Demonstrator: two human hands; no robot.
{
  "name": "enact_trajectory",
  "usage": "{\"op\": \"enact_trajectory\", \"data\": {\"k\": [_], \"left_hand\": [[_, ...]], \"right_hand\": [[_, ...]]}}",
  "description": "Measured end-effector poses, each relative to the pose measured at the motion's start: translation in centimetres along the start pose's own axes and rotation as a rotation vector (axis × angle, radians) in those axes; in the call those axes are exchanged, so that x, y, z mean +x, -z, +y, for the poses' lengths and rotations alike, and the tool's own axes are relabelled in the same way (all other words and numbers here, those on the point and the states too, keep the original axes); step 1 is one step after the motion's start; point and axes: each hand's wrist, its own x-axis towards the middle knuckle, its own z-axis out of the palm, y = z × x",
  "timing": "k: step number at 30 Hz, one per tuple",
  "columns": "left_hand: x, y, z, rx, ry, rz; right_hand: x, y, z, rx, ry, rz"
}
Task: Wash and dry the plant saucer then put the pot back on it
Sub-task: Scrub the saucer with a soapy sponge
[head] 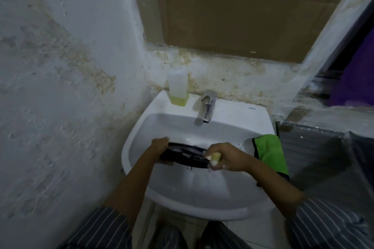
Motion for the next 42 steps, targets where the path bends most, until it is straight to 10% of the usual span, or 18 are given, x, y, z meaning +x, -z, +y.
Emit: {"op": "enact_trajectory", "data": {"k": [3, 10, 18, 27, 33, 42], "left_hand": [[-0.8, -0.1, -0.7, 0.203, 0.010, -0.169], [-1.4, -0.6, -0.6, 0.144, -0.600, -0.198], [-0.2, -2.6, -0.9, 0.196, -0.733, 0.037], [-2.1, -4.7, -0.9, -0.053, -0.607, 0.066], [-3.1, -4.0, -2.4, -0.188, -0.572, 0.139], [-2.5, -2.1, -2.9, -0.399, -0.511, 0.085]], "right_hand": [[0.3, 2.1, 0.9, 0.120, -0.082, -0.048], [0.1, 5.0, 3.9, 0.363, -0.274, 0.027], [2.1, 1.9, 4.1, 0.628, -0.667, 0.762], [6.4, -5.4, -4.0, 0.044, -0.282, 0.678], [7.1, -2.8, -1.9, 0.126, -0.443, 0.757], [6.8, -8.5, -6.0, 0.018, -0.082, 0.582]]}}
